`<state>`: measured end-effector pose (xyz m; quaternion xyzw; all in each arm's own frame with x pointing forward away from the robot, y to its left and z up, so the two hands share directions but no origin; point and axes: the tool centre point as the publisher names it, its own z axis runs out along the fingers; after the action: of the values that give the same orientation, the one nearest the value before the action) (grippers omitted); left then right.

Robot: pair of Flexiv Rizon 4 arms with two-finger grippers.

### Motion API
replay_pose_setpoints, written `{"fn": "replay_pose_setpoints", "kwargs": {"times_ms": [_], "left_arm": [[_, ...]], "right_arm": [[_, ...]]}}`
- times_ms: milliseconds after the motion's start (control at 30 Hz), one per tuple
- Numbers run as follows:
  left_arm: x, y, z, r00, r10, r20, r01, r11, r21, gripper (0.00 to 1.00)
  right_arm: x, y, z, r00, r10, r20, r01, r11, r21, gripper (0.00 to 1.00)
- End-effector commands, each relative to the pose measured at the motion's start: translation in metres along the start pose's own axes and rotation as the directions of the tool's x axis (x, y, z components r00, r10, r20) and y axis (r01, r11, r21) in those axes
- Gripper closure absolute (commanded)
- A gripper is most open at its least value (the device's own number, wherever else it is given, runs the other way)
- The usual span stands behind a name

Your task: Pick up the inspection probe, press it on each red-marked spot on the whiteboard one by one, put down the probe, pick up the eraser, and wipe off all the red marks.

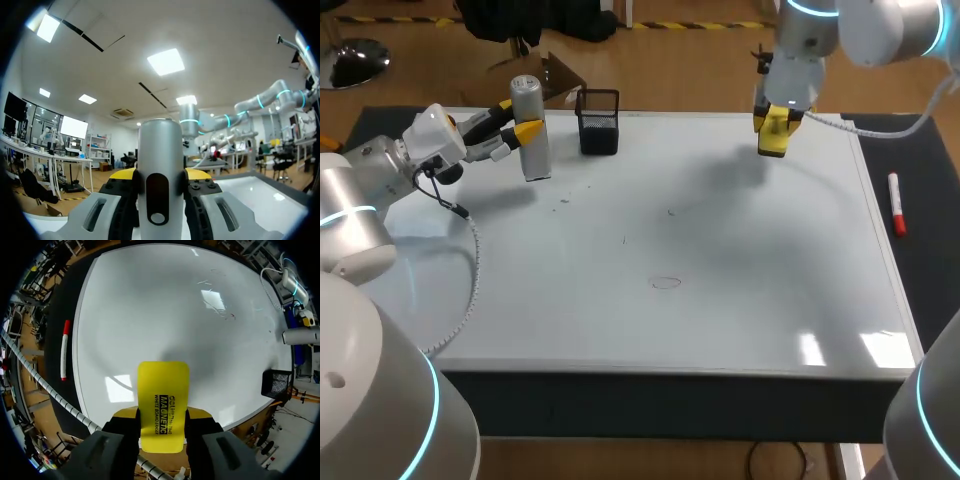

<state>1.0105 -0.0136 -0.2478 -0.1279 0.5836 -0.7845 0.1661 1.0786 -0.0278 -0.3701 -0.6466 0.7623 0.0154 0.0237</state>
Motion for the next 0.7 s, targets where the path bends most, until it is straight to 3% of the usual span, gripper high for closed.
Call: {"fn": "replay_pose_setpoints", "kwargs": {"times_ms": [33,433,700], "left_arm": [[0.001,-0.001,0.001,1.000,0.003,0.005,-0.003,1.000,0.001,1.00],[0.001,-0.001,0.001,1.000,0.003,0.005,-0.003,1.000,0.001,1.00],[0.052,-0.002,0.009,0.996,0.019,-0.086,-0.016,0.999,0.037,1.00]], "right_arm": [[0.001,0.000,-0.001,1.000,-0.002,-0.003,0.002,1.000,0.001,1.00],[0.001,0.000,-0.001,1.000,-0.002,-0.003,0.002,1.000,0.001,1.00],[0.001,0.000,-0.001,1.000,-0.002,-0.003,0.002,1.000,0.001,1.00]]}}
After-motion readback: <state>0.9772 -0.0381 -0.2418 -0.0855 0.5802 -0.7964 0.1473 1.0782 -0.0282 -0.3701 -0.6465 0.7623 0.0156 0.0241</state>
